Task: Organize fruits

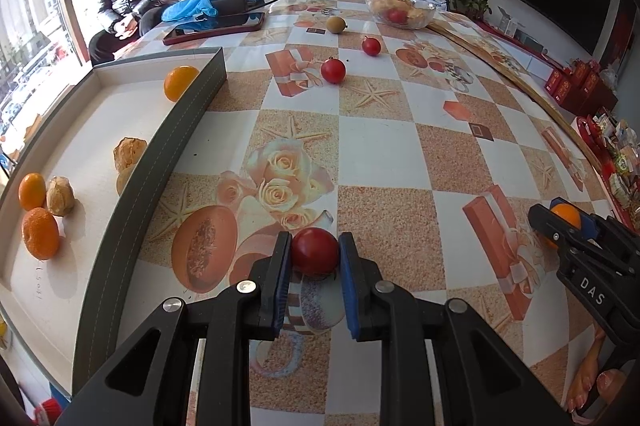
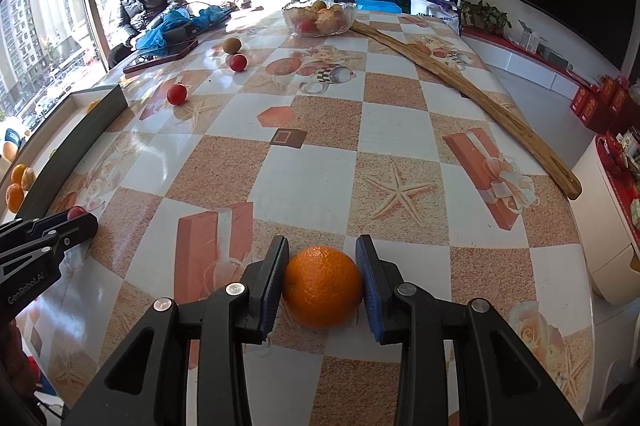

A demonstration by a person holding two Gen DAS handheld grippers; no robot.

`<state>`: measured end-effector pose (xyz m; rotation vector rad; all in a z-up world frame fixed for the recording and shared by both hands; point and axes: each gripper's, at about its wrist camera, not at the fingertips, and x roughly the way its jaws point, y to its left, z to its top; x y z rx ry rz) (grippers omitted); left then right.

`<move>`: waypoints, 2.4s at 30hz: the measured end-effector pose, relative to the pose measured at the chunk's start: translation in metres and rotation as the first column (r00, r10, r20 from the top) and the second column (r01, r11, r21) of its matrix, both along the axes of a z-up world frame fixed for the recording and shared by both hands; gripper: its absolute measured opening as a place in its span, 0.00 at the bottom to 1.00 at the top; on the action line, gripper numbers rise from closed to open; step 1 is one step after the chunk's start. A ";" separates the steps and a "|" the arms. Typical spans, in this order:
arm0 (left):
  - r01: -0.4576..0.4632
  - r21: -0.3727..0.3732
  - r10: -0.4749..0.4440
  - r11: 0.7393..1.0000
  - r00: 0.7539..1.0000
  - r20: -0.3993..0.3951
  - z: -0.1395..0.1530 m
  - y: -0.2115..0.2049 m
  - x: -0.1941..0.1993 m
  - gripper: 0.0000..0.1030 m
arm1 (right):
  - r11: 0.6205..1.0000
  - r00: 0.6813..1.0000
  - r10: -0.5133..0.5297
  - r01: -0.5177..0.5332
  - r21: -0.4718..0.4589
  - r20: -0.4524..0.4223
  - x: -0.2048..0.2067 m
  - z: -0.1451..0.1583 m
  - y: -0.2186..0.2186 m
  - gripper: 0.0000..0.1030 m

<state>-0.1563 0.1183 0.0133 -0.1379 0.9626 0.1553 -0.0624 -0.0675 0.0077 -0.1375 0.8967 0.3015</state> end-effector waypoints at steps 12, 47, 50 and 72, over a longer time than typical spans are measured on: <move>0.001 -0.109 -0.004 0.994 1.000 -0.023 0.009 0.016 -0.001 0.25 | 0.999 0.994 0.002 0.003 0.041 -0.109 0.002 0.005 0.003 0.35; -0.321 0.039 0.319 0.946 0.947 0.033 0.045 0.190 -0.004 0.24 | 0.901 0.879 0.396 -0.316 0.297 -0.264 0.032 0.052 0.246 0.35; -0.335 0.040 0.334 0.942 0.942 0.025 0.040 0.196 -0.002 0.24 | 0.892 0.872 0.412 -0.328 0.309 -0.265 0.035 0.049 0.267 0.35; -0.377 0.107 0.376 0.920 0.926 0.028 0.029 0.199 -0.007 0.80 | 0.875 0.861 0.452 -0.375 0.307 -0.235 0.034 0.044 0.288 0.79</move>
